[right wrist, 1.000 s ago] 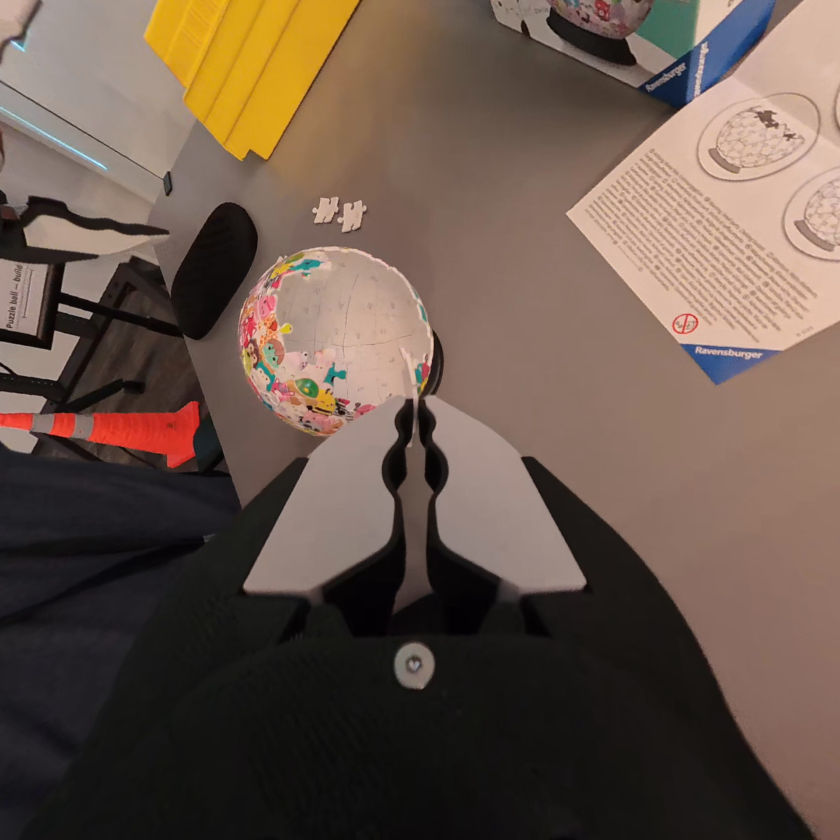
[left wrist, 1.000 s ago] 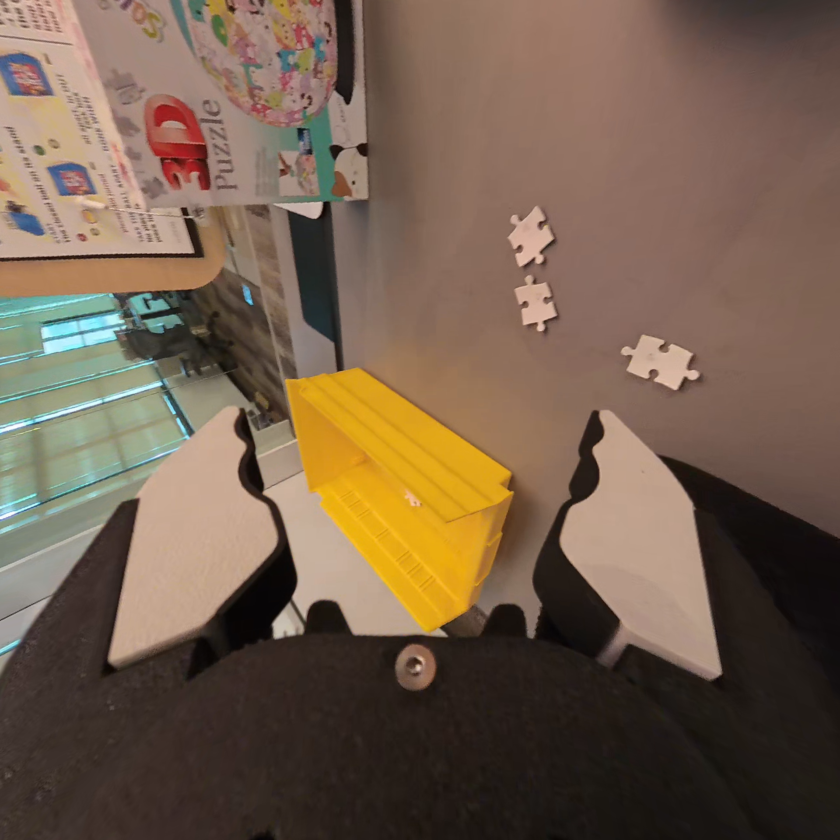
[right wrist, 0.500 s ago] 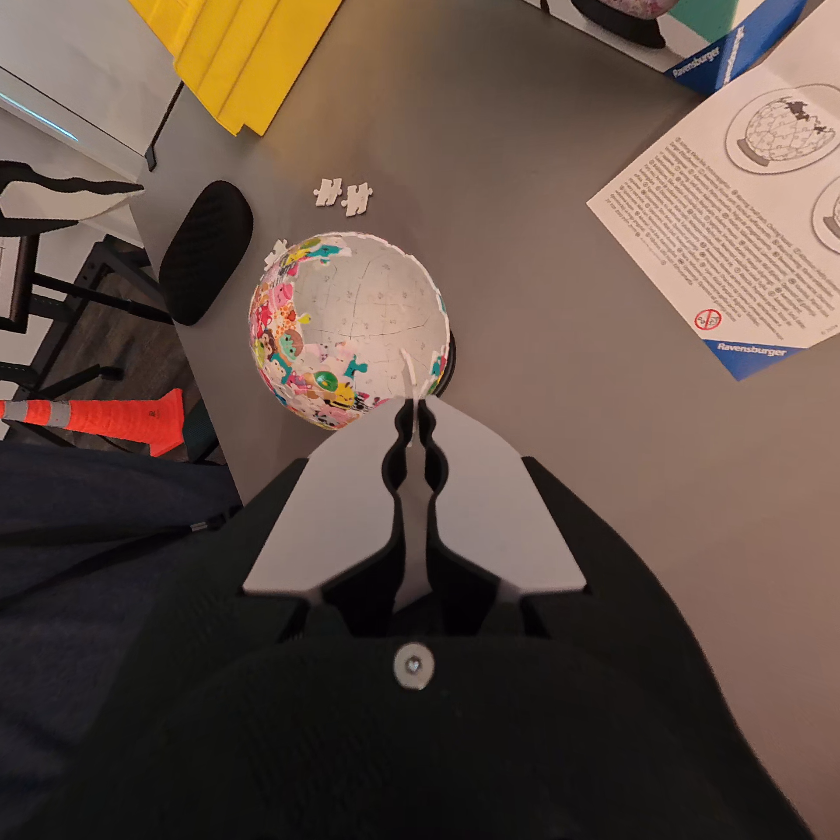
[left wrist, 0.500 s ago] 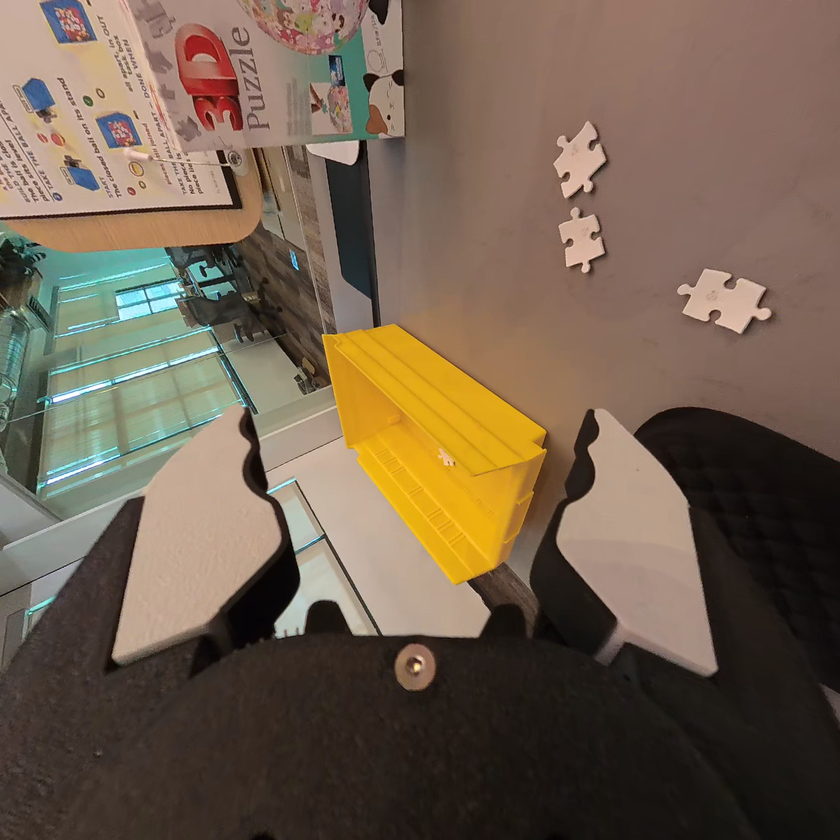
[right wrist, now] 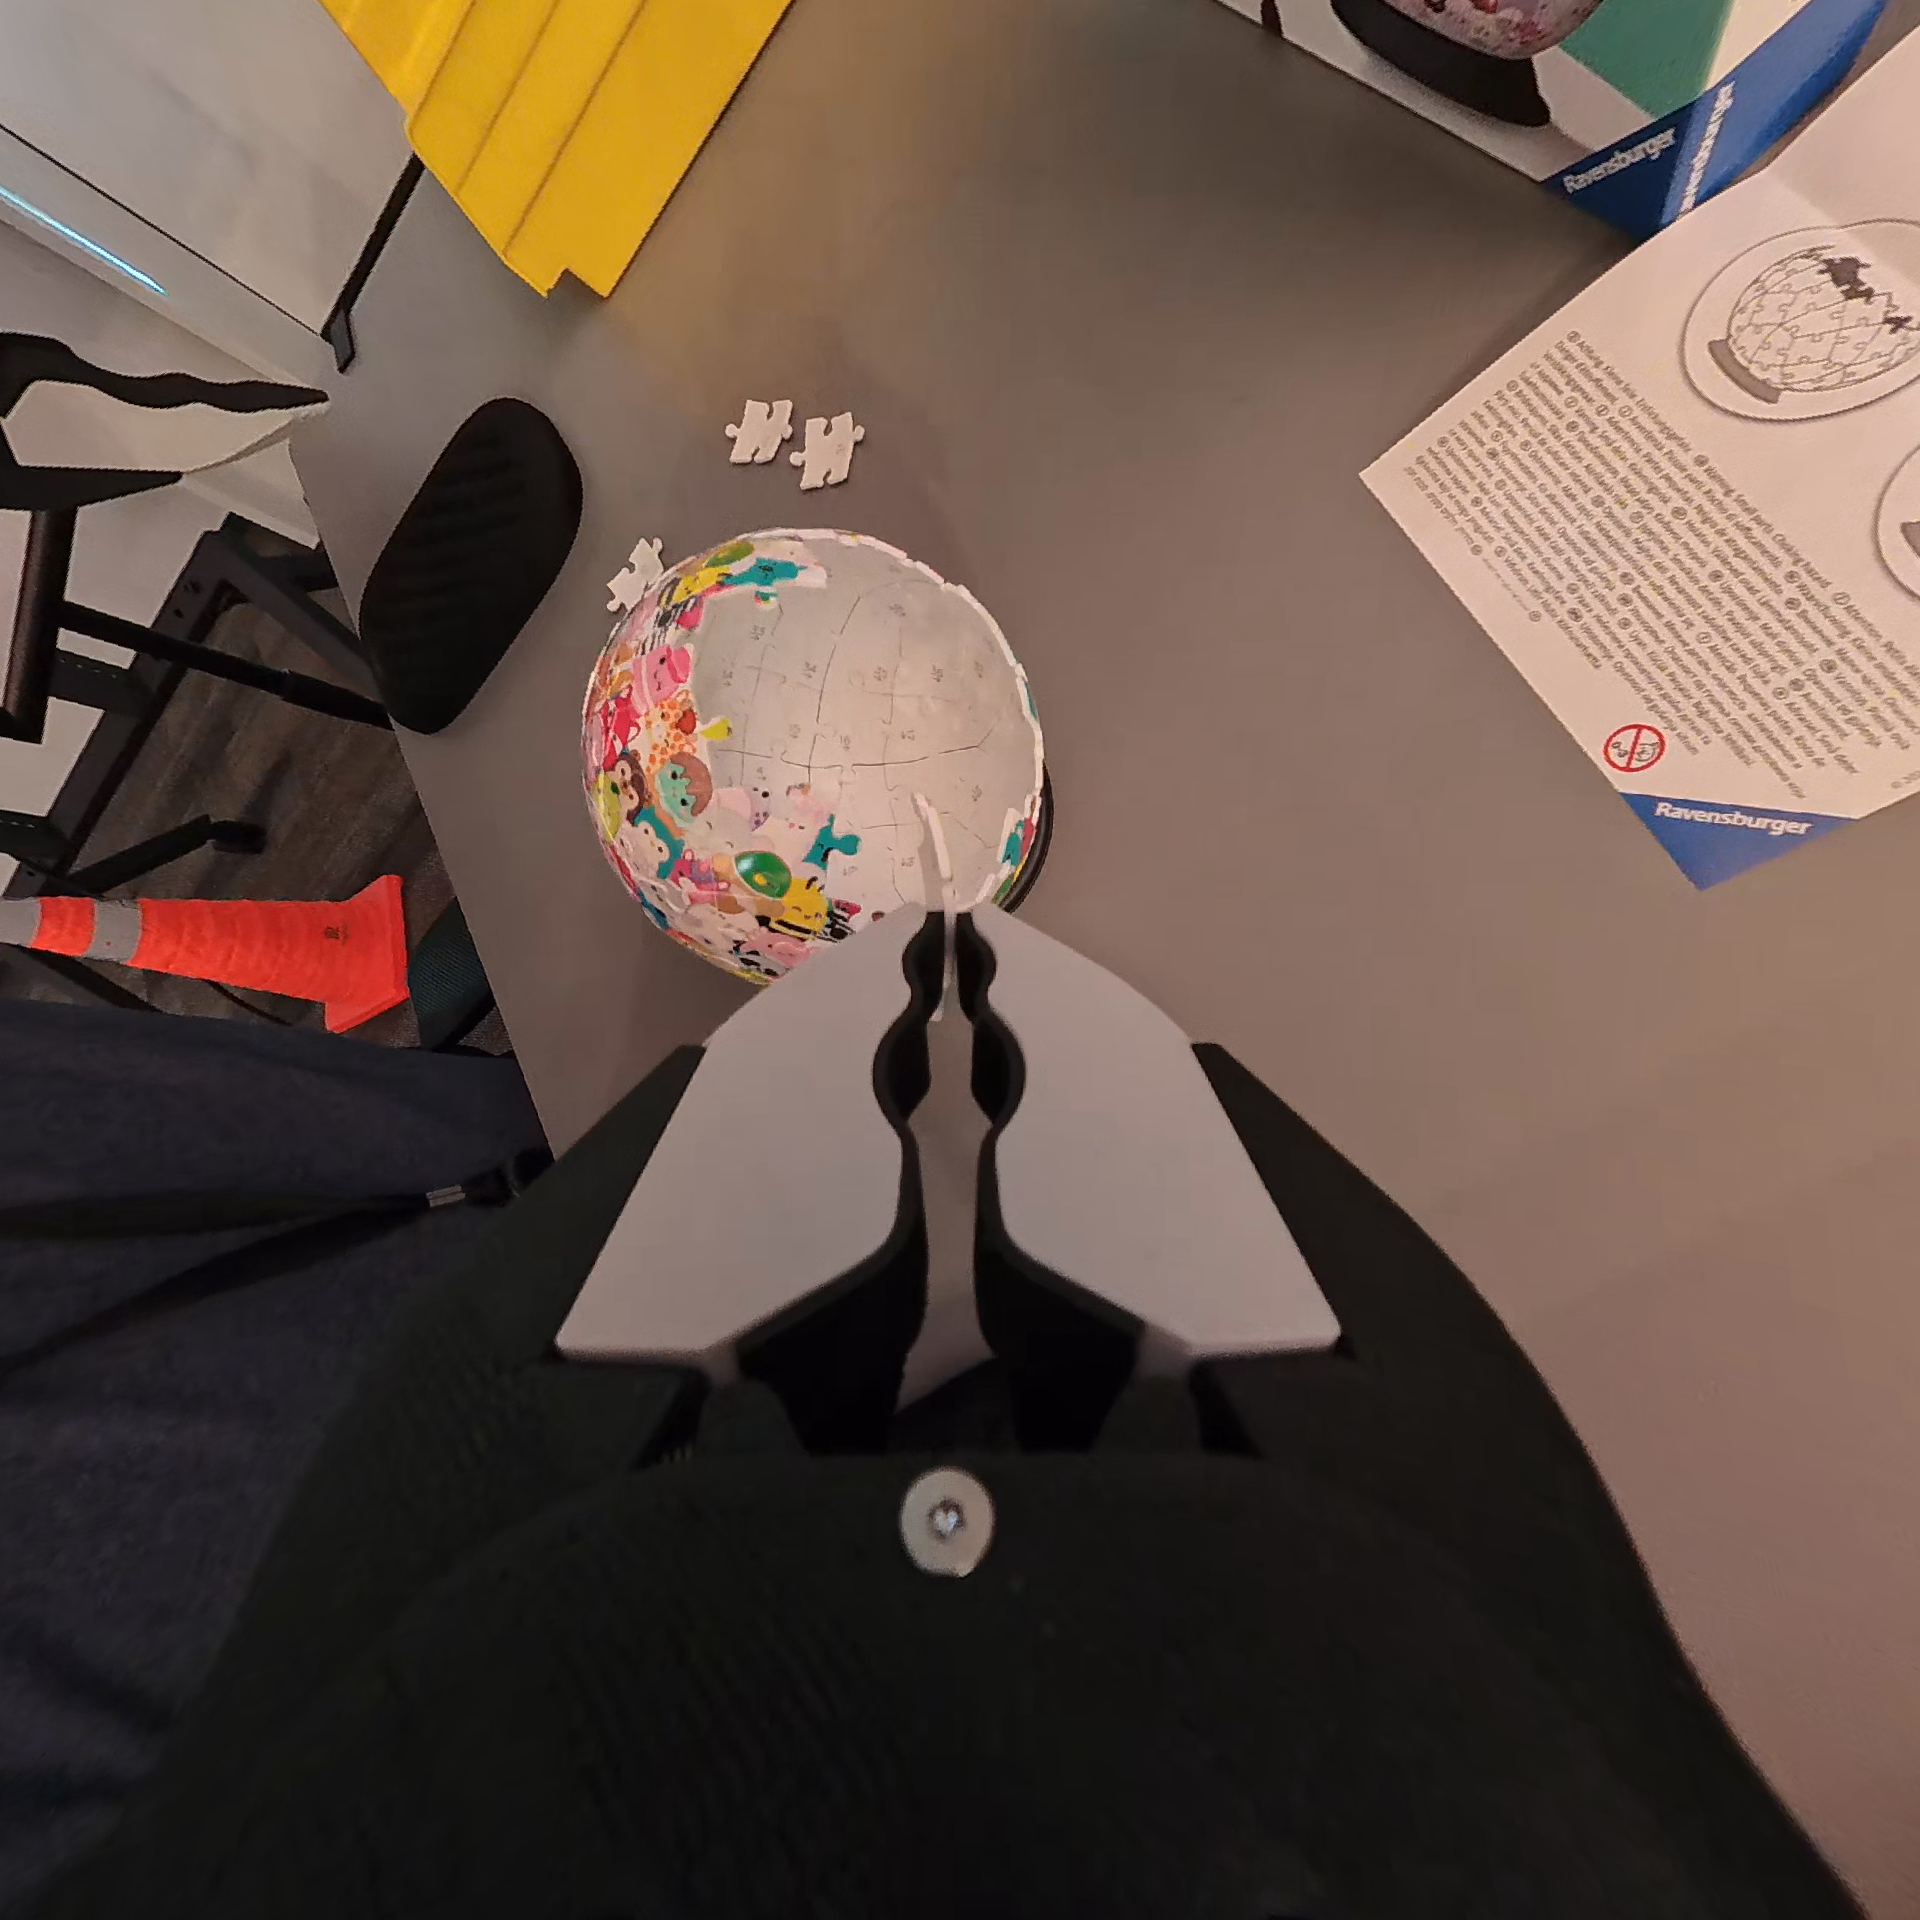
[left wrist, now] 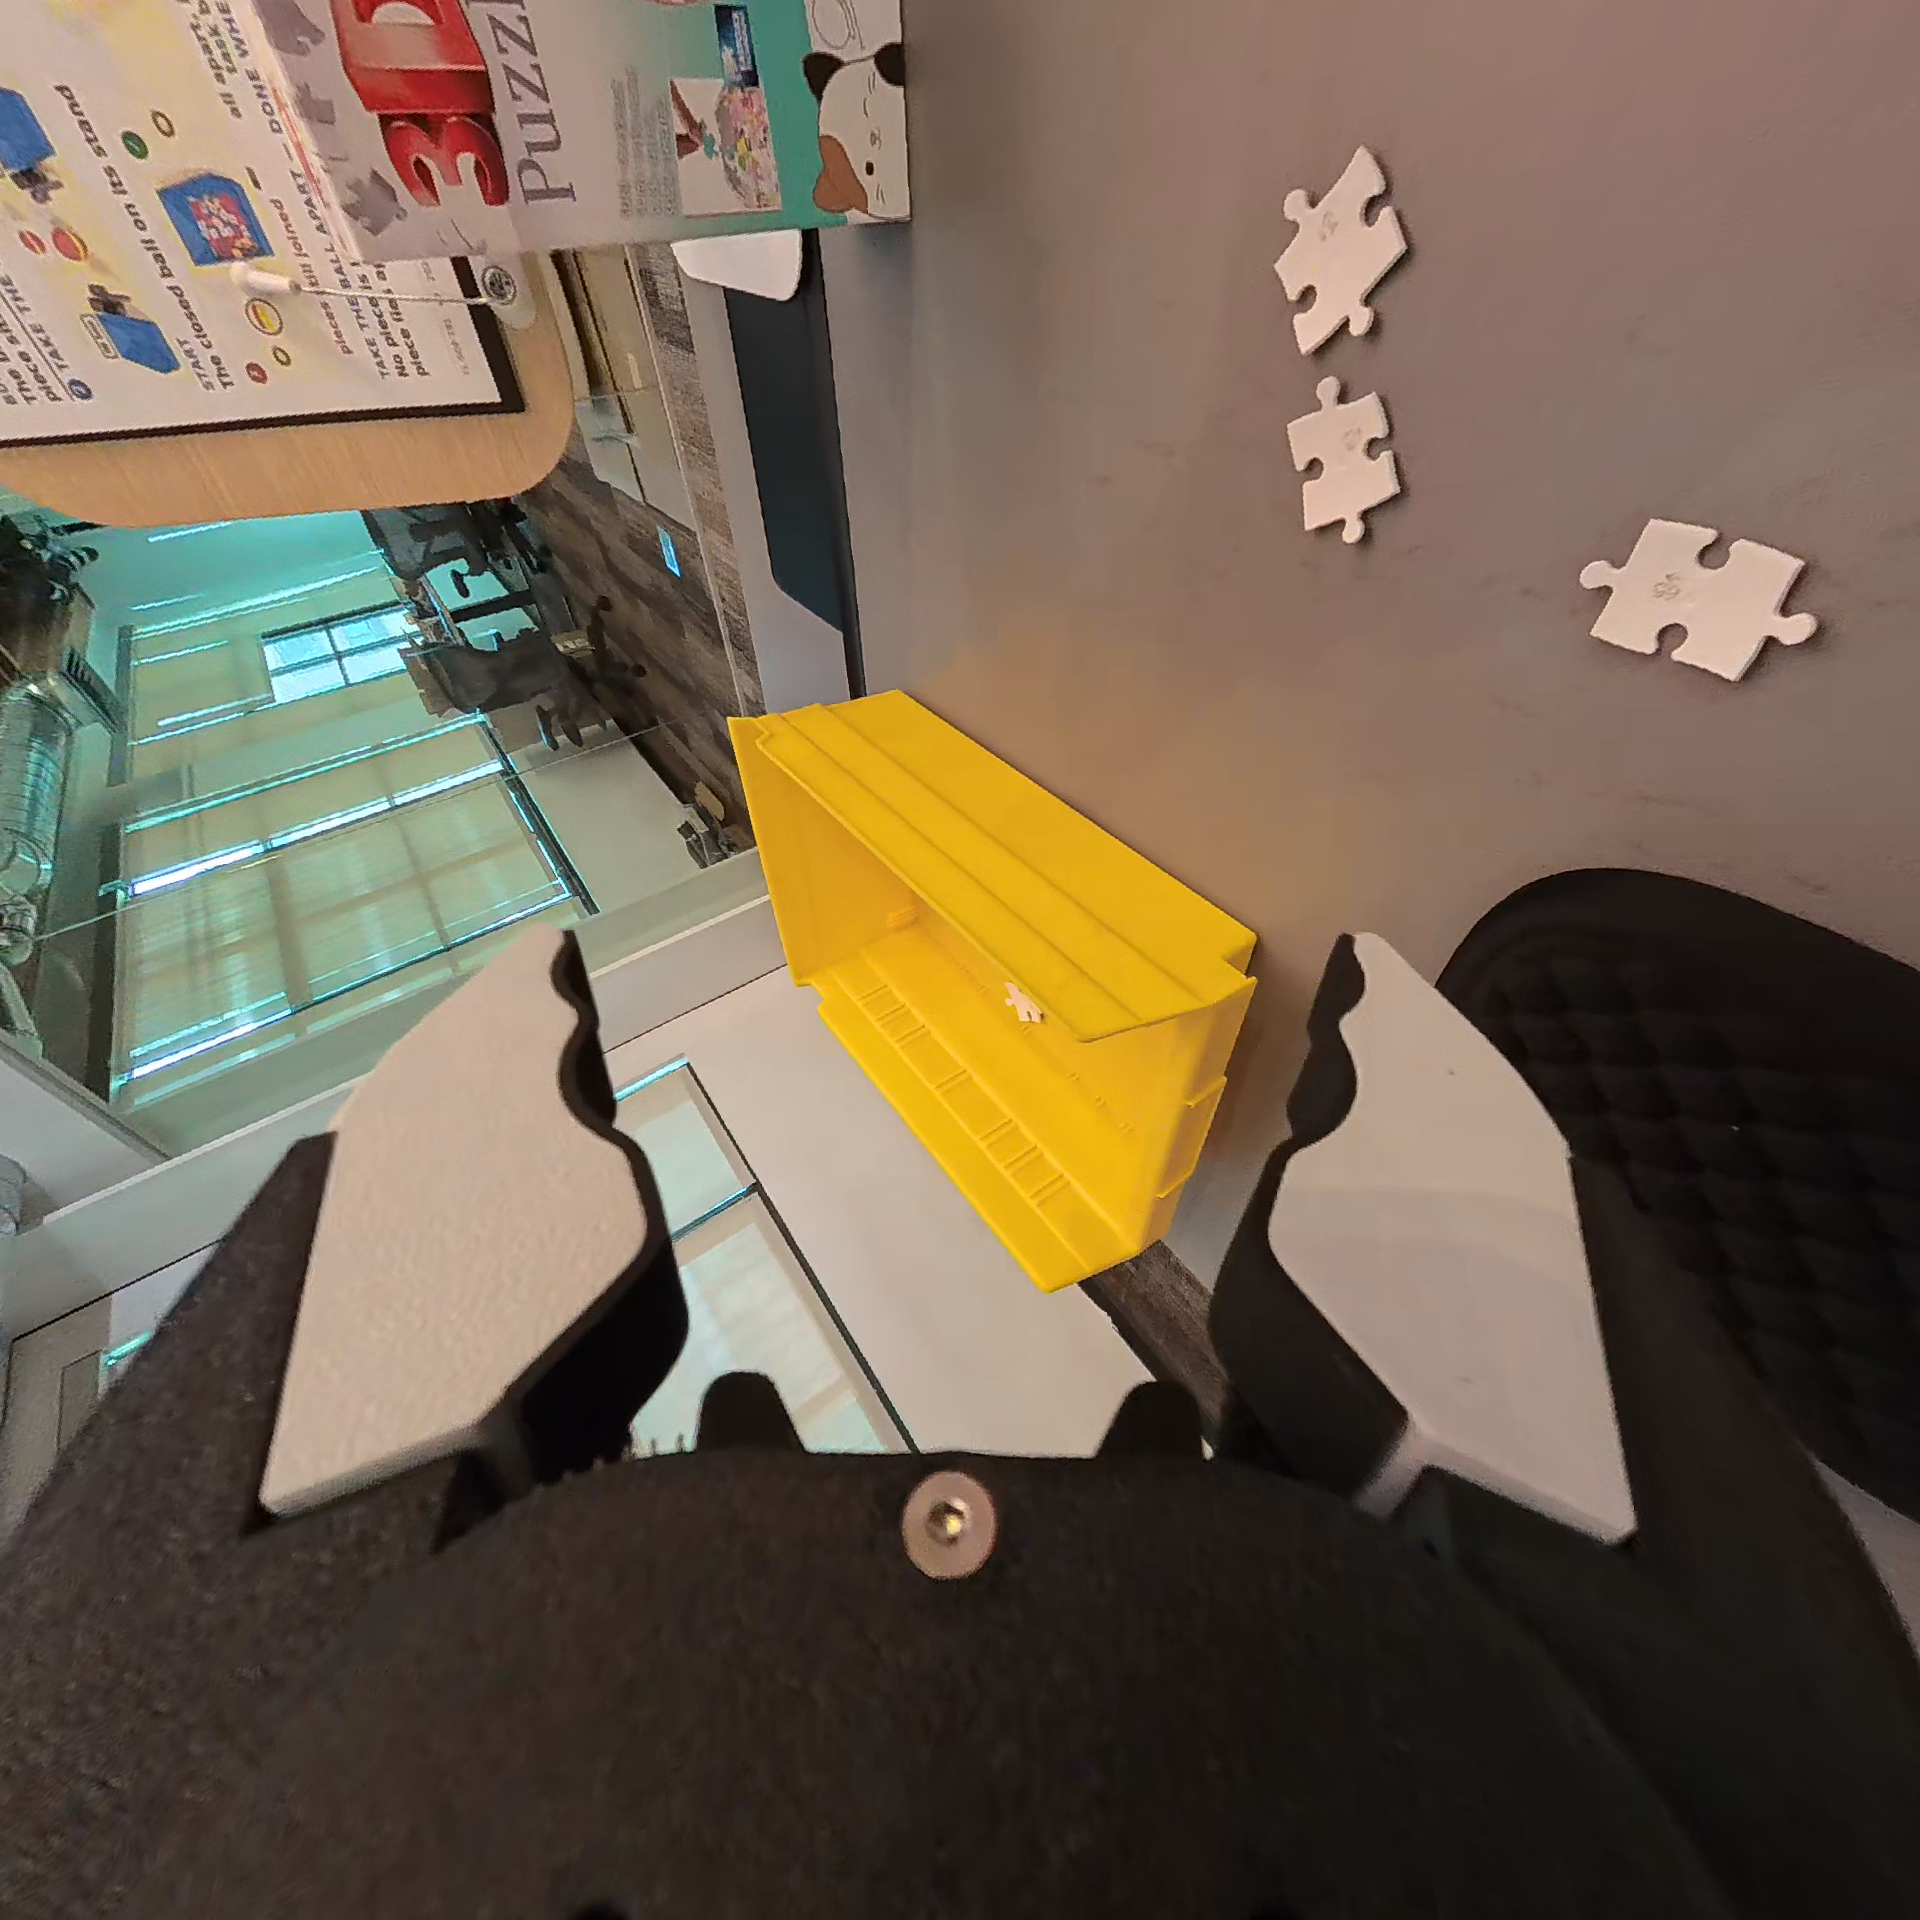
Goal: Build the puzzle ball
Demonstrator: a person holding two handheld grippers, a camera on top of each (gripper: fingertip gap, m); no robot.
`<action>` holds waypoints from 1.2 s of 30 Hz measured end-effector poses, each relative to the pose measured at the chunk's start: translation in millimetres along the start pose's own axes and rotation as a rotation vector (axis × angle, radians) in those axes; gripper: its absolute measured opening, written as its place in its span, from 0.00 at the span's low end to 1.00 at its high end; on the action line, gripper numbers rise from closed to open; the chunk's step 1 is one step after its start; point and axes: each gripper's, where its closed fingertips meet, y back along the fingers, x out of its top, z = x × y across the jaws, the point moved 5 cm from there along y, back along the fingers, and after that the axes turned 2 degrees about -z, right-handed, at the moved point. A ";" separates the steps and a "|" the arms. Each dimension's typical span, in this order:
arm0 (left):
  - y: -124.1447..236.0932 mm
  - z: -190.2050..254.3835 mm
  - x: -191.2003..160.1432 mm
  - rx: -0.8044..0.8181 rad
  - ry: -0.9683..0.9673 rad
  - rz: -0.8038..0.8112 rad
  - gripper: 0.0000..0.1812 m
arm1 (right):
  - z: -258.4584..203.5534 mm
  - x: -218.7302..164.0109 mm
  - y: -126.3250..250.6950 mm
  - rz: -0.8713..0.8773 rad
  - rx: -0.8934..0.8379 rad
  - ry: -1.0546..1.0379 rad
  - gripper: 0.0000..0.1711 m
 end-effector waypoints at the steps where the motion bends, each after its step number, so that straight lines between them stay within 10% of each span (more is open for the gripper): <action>1: -0.1 0.2 0.3 -0.001 -0.001 0.000 0.71 | 0.3 -0.4 0.3 0.001 0.000 -0.001 0.02; 36: 14.1 -6.4 4.4 0.016 0.075 -0.003 0.66 | -8.7 -6.0 23.2 0.074 -0.038 0.054 0.02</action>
